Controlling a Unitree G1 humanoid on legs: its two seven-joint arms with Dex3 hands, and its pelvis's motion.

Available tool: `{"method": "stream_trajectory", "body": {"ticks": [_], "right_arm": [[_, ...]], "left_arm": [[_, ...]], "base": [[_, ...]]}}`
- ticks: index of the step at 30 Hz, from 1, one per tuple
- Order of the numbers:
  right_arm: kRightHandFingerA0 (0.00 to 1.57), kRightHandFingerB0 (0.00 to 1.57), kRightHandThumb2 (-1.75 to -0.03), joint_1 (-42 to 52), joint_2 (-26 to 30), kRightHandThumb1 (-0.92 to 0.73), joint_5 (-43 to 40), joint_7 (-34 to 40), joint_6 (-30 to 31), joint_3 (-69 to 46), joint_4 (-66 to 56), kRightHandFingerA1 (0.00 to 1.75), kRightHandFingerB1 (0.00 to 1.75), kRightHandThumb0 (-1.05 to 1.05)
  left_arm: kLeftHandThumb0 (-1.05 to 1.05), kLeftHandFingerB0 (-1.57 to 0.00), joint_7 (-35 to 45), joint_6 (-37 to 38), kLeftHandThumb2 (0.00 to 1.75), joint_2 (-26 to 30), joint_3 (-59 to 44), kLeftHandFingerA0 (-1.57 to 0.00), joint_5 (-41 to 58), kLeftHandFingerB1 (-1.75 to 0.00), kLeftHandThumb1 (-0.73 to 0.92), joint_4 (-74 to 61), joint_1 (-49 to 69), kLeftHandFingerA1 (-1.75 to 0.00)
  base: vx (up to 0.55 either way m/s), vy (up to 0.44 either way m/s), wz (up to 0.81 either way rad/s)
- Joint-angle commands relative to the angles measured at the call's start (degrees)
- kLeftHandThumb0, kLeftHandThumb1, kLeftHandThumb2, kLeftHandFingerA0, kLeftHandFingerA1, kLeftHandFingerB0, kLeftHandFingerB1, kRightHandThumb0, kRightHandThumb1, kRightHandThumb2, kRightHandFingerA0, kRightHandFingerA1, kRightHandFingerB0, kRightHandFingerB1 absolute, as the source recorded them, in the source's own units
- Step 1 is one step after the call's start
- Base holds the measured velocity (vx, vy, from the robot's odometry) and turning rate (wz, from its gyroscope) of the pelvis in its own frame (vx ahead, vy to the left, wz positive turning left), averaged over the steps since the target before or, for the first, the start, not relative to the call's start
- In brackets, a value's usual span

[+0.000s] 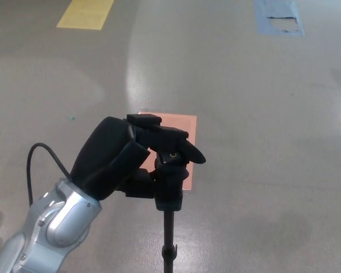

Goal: The robot uses its left hand to grab the top of a phone stand kept on the floor and rotates it anti-clockwise

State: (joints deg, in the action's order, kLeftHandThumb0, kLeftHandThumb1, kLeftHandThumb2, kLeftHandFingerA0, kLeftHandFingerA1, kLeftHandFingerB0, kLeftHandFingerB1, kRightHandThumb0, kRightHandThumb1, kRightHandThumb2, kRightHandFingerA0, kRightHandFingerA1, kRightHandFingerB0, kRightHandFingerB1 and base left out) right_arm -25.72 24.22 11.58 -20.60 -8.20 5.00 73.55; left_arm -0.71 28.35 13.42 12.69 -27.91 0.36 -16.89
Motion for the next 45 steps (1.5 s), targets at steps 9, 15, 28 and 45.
{"method": "stream_trajectory", "body": {"ticks": [9, 15, 28, 45], "right_arm": [[0.29, 0.01, -0.66, -1.3, 1.4, -0.81, 0.8, 0.5, 1.1, 0.5, 0.0, 0.35, 0.17, -0.62], [0.29, 0.01, -0.66, -1.5, 1.3, -0.8, 0.8, 0.5, 1.2, 0.6, 0.0, 0.35, 0.17, -0.62], [0.29, 0.02, -0.66, -2.0, 1.3, -0.8, 0.5, 0.3, 1.6, 0.4, 0.1, 0.35, 0.17, -0.62], [0.3, 0.0, -0.63, -2.6, 1.1, -0.79, 0.2, 0.7, 2.3, -0.1, 0.4, 0.34, 0.23, -0.63]], "left_arm": [[-0.17, -0.95, 12.7, -13.3, 0.63, -3.9, -2.2, -1.04, 22.2, -0.53, 0.7, -3.3, 0.3, -0.56], [-0.15, -0.94, 15.7, -21.0, 0.63, -4.6, -3.2, -1.05, 27.0, -0.53, 0.7, -6.7, 0.9, -0.56], [-0.13, -0.93, 17.5, -25.6, 0.63, -5.6, -3.9, -1.04, 28.3, -0.54, 0.72, -9.4, 1.3, -0.57], [-0.15, -0.9, 18.6, -39.6, 0.63, -7.7, -6.8, -0.99, 33.5, -0.56, 0.75, -12.4, 0.2, -0.65]], "base": [[0.0, 0.0, 0.0], [0.0, 0.0, 0.0], [0.0, 0.0, 0.0], [0.0, 0.0, 0.0]]}}
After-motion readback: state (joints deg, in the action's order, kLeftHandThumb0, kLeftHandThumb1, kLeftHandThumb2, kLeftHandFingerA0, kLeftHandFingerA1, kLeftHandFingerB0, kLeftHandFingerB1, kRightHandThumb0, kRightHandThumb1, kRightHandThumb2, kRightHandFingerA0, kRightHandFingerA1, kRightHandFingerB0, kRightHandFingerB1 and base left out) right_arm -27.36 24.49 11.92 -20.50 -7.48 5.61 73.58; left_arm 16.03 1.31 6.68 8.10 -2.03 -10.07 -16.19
